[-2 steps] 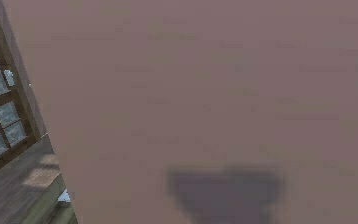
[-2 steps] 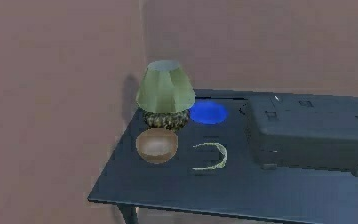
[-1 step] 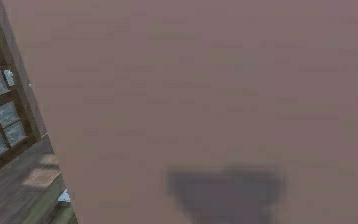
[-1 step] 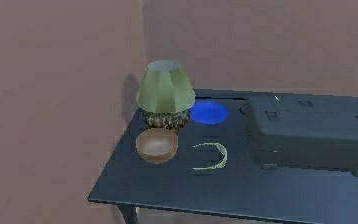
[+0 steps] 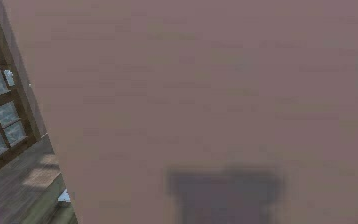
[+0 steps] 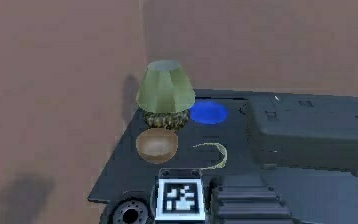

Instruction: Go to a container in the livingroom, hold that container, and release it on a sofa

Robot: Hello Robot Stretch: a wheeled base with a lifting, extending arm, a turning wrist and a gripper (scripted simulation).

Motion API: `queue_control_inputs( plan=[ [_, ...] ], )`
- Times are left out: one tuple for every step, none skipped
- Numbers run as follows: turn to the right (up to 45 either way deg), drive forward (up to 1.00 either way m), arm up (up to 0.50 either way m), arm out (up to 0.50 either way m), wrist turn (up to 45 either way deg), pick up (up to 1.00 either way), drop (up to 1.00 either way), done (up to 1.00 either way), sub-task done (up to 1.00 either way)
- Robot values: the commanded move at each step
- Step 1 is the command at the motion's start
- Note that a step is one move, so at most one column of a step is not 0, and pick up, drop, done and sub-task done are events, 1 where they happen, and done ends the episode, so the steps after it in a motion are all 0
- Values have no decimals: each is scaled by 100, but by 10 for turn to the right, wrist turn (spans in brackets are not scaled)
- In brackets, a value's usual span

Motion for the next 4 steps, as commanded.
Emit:
queue_control_inputs(
  plan=[
    [0, 0, 0, 30, 0, 0, 0, 0, 0],
    [0, 0, 0, 0, 450, 0, 0, 0, 0],
    [0, 0, 0, 0, 450, 0, 0, 0, 0],
    [0, 0, 0, 0, 450, 0, 0, 0, 0]
  ],
)
